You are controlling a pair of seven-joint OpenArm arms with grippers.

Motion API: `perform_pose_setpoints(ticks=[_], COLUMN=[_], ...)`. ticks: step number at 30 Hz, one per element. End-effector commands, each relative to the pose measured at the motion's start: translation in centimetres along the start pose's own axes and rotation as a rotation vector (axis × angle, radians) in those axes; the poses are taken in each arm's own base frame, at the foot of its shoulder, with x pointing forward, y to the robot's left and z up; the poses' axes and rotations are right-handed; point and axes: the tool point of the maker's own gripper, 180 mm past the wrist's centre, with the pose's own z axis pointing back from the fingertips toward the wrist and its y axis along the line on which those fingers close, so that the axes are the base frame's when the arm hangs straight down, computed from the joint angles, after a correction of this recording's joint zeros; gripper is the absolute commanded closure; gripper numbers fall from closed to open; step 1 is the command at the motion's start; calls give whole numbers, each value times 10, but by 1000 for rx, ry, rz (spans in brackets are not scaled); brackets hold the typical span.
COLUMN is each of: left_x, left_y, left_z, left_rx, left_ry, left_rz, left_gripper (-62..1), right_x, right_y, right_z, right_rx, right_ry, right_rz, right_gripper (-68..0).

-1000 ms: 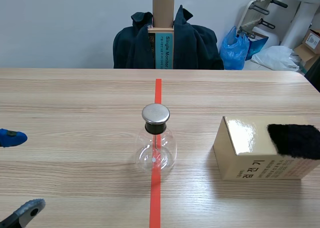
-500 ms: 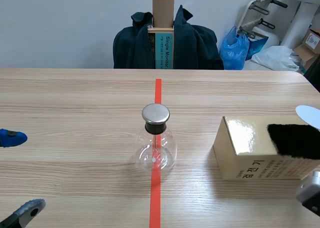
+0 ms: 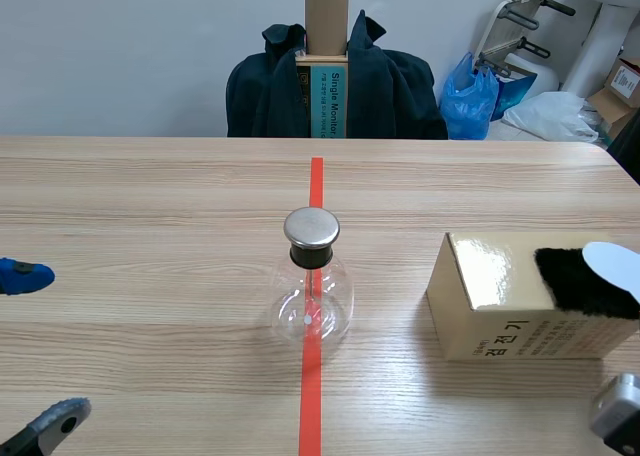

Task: Do the electroscope experiment.
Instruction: 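Rub the plate on the fur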

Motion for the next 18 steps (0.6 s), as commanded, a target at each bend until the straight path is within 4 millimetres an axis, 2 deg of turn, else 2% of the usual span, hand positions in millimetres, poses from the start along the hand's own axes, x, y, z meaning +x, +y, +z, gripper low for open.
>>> perform_pose_setpoints(ticks=[1,14,18], left_x=[8,4,4], left_y=[3,3,3], left_z=[-2,-2,-2], left_rx=[5,5,5], left_ry=[-35,-16,-16], left_rz=[-3,-2,-2], left_gripper=[-623,-623,-623], right_x=[-3,-1,11], right_y=[-2,11,15], right_z=[-1,7,7], right_rx=[7,70,91], right_ry=[-4,-17,-83], right_rz=[11,14,5], right_gripper=[-8,-8,-8])
